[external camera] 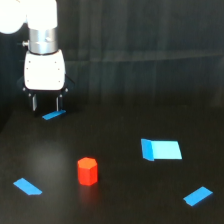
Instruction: Pick up the red object from the table
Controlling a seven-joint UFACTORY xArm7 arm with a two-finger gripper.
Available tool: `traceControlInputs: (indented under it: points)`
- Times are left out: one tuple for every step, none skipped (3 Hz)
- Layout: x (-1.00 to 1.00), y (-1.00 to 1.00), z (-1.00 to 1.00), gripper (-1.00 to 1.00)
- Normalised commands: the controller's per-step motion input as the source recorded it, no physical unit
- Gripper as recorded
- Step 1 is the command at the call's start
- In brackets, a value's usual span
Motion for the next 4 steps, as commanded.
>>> traceControlInputs:
  points:
    - [0.36, -0.25, -0.57, 1.00]
    - [0.43, -0.30, -0.46, 0.94]
    - [0.71, -0.61, -0.28, 1.00]
    - [0.70, -0.77, -0.16, 0.93]
